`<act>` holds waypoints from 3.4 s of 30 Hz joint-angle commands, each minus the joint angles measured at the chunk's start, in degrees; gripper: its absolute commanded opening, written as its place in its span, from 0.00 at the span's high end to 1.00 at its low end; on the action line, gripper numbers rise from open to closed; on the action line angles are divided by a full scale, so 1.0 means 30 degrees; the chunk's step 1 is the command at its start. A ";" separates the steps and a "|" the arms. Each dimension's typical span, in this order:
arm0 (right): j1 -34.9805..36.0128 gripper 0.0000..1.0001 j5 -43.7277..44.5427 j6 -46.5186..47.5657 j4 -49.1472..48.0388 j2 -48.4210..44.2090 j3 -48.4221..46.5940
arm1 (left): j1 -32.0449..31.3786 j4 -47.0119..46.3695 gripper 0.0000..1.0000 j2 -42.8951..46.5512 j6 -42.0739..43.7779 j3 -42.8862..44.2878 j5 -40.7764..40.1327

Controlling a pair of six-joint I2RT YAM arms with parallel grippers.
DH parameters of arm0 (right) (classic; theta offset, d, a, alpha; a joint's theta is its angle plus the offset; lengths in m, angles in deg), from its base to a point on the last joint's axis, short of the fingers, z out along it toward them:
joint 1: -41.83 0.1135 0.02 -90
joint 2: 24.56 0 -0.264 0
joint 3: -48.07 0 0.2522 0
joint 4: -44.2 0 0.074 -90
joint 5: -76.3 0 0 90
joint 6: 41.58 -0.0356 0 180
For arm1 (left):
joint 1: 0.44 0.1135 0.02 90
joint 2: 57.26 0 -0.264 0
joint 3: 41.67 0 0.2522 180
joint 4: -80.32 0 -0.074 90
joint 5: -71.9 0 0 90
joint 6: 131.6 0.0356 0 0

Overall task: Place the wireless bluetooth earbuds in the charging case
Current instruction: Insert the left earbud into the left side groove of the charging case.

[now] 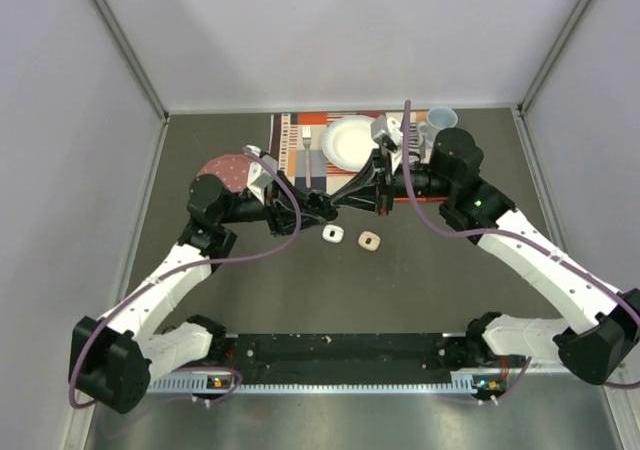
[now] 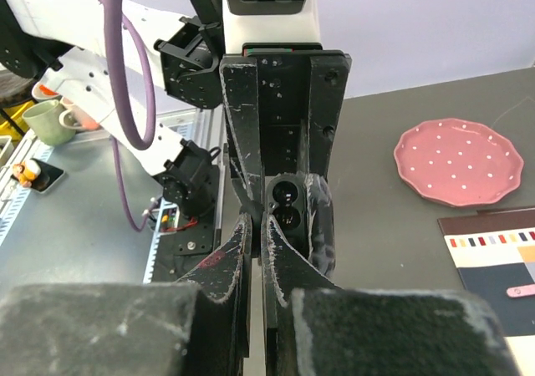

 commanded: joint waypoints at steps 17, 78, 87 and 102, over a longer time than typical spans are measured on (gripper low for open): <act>0.0715 1.00 -0.0401 0.0801 0.0115 0.0817 -0.0739 | -0.1494 -0.0955 1.00 -0.1076 -0.0176 0.1856 0.0688; 0.1741 1.00 0.1650 0.2031 0.2897 0.1725 -0.1148 | -0.1875 -0.1863 1.00 -0.0226 -0.0322 0.1505 -0.1099; 0.2239 0.96 0.2499 0.2530 0.3543 0.1903 -0.1354 | -0.1875 -0.1834 1.00 -0.0256 -0.0293 0.1534 -0.1421; 0.2240 0.74 0.5780 0.2619 0.2490 0.0439 -0.0740 | -0.1875 -0.1161 1.00 -0.0168 0.0204 0.1388 -0.1773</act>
